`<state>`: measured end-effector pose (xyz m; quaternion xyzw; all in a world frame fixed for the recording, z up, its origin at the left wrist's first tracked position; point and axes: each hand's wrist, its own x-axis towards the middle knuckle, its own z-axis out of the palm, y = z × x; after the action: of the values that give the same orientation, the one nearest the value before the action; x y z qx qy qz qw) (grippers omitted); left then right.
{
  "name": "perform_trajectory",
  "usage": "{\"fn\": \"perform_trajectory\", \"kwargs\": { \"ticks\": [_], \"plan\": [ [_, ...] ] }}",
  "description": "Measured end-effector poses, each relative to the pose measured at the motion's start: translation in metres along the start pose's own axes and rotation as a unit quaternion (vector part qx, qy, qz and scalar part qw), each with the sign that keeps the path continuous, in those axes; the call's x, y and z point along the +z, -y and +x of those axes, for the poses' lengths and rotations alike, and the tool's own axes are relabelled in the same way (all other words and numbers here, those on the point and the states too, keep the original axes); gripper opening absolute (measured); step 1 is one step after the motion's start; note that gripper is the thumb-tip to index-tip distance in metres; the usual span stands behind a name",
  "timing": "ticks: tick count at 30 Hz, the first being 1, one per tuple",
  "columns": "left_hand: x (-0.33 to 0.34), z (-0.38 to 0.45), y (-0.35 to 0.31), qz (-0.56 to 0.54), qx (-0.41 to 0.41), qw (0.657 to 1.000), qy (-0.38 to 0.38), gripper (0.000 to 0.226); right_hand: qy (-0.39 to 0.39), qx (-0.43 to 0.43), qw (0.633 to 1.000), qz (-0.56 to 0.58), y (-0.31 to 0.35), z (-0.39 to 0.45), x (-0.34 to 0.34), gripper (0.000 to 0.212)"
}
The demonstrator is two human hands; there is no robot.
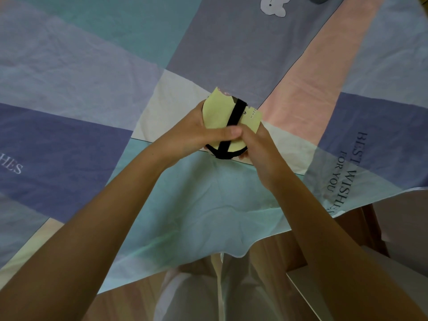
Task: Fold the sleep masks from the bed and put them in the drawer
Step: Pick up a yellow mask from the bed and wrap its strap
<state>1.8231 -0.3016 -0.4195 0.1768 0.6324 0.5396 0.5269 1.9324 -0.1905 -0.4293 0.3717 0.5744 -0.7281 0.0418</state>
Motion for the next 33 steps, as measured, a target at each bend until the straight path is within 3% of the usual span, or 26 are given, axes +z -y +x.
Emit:
{"fn": "perform_trajectory", "kwargs": {
  "ticks": [4,7,13,19,22,27,33],
  "plan": [
    [-0.003,-0.001,0.004,0.007,0.0,1.0,-0.019,0.056,-0.032,-0.028,0.999,-0.023,0.002,-0.005,-0.003,0.022],
    [-0.006,-0.003,0.006,-0.005,-0.001,0.999,-0.045,0.048,-0.1,-0.118,0.987,-0.039,0.003,-0.01,-0.009,0.046],
    [-0.007,-0.006,0.006,-0.055,-0.004,0.997,-0.052,0.034,-0.065,-0.29,0.928,-0.227,0.009,-0.013,-0.013,0.052],
    [-0.007,-0.012,-0.009,-0.056,-0.009,0.998,-0.035,0.043,-0.018,-0.34,0.907,-0.247,0.023,-0.013,-0.004,0.04],
    [-0.013,-0.023,-0.03,-0.01,0.003,0.998,-0.058,0.041,-0.019,-0.349,0.903,-0.25,0.044,-0.016,0.003,0.038],
    [-0.03,-0.056,-0.083,0.1,0.032,0.986,-0.126,0.018,-0.009,-0.379,0.892,-0.245,0.097,-0.034,0.021,0.034],
    [-0.061,-0.12,-0.166,0.231,0.112,0.931,-0.258,0.017,0.014,-0.461,0.844,-0.274,0.182,-0.067,0.047,0.033]
  ]
}}
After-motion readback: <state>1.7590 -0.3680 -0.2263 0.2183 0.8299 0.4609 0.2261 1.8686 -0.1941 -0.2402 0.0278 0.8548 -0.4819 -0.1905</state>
